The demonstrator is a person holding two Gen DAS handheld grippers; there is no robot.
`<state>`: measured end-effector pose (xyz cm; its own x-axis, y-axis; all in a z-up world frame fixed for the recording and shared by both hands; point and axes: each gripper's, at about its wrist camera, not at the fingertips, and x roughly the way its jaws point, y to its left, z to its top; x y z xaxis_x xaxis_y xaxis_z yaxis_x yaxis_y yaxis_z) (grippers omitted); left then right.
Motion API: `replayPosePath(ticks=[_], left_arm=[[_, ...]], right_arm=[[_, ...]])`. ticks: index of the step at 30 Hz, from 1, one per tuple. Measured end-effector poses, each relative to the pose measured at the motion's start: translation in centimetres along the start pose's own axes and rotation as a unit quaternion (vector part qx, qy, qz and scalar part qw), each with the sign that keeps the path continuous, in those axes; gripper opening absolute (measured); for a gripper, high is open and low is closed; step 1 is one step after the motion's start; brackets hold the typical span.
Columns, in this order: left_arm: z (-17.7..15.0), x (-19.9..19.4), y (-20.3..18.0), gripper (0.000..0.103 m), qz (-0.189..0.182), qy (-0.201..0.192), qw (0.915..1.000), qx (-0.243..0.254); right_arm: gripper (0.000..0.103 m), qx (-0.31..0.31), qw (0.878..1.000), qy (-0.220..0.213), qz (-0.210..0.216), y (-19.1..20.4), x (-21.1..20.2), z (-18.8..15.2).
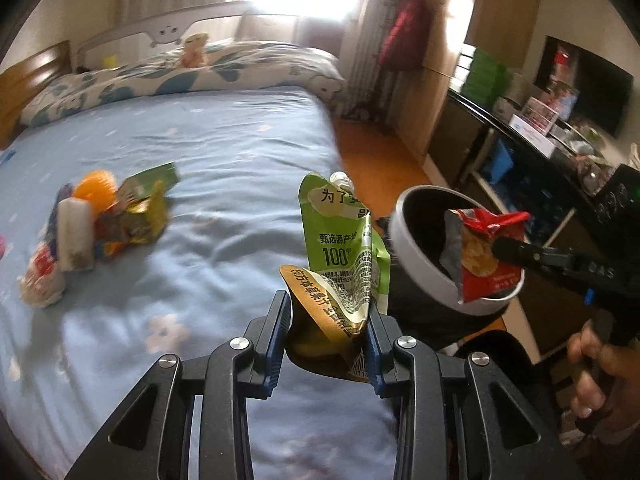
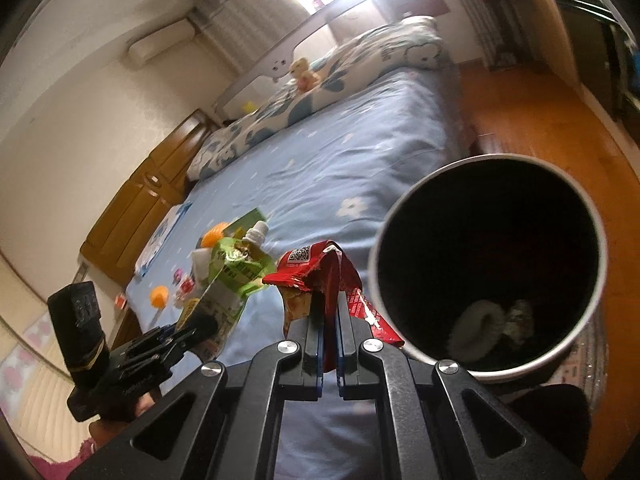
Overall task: Collect trash
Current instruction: 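Move both items over the bin and open both tools to release them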
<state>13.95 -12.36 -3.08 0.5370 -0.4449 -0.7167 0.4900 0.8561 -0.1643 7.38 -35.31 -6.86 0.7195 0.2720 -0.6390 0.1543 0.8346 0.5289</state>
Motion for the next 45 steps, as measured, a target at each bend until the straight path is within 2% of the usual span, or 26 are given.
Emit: replayPosePath(ticks=[13, 22, 45], left_arm=[[2.7, 4.9, -4.8, 0.032, -0.046, 0.022, 0.9978, 0.044], [3.8, 7.4, -6.9, 0.032, -0.051, 0.038, 0.9963, 0.058], [5.9, 12.3, -9.7, 0.032, -0.054, 0.073, 0.9948, 0.047]], right_arm=[[0.004, 0.028, 0.998, -0.022, -0.046, -4.5, -2.5, 1.1], [0.004, 0.035, 0.997, -0.021, -0.065, -6.1, -2.6, 1.4], [0.004, 0.038, 0.995, 0.003, -0.093, -8.8, -1.2, 2.9]])
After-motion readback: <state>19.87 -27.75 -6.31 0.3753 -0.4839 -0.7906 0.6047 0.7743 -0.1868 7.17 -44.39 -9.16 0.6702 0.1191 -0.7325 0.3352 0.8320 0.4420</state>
